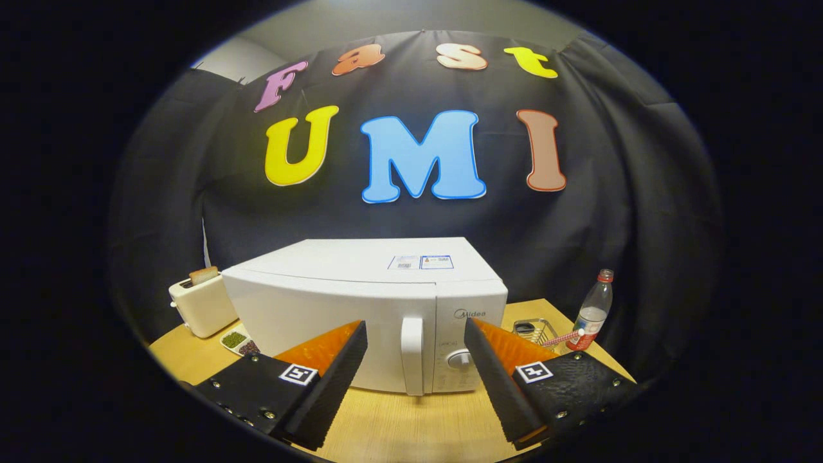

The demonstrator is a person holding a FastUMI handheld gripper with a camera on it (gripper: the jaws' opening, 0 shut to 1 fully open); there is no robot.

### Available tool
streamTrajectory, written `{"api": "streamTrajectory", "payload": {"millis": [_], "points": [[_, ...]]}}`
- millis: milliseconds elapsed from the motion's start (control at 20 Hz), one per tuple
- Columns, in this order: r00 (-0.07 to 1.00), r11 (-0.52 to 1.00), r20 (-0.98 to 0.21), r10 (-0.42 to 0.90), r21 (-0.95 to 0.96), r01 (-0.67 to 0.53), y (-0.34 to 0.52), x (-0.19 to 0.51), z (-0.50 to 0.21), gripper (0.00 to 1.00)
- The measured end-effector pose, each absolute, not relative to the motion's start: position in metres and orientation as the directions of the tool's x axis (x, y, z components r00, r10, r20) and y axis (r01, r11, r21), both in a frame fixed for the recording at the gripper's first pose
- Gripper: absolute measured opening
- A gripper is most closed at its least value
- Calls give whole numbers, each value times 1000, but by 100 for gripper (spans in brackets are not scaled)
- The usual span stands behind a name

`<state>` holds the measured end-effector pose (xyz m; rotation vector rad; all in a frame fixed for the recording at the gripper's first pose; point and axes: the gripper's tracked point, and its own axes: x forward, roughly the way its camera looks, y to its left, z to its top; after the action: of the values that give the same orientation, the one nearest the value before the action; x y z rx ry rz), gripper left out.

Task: Open the microwave, put the food inside, and close the microwave door.

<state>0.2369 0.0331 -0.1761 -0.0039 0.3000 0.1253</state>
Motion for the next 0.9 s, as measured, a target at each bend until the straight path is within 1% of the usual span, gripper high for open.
{"api": "streamTrajectory", "payload": {"millis": [200, 300, 400, 450, 500, 550, 600, 700, 750, 800, 850, 900], "points": [[922, 990, -362, 137, 34, -134, 35, 254, -209, 96], [917, 991, -376, 132, 37, -128, 34, 260, -218, 88], [912, 991, -389, 133, 46, -125, 35, 266, -226, 86], [912, 992, -392, 124, 41, -118, 34, 268, -230, 69], [909, 991, -395, 132, 44, -124, 37, 269, -232, 59], [905, 990, -402, 141, 48, -133, 40, 270, -235, 57], [899, 988, -410, 152, 46, -146, 43, 268, -237, 57], [907, 989, -397, 143, 12, -151, 45, 271, -238, 32], [906, 988, -399, 140, 2, -151, 46, 270, -238, 35], [909, 989, -397, 131, -5, -145, 43, 267, -236, 35], [907, 989, -398, 138, -1, -150, 45, 272, -238, 25], [906, 987, -396, 149, 3, -161, 44, 273, -237, 25]]}}
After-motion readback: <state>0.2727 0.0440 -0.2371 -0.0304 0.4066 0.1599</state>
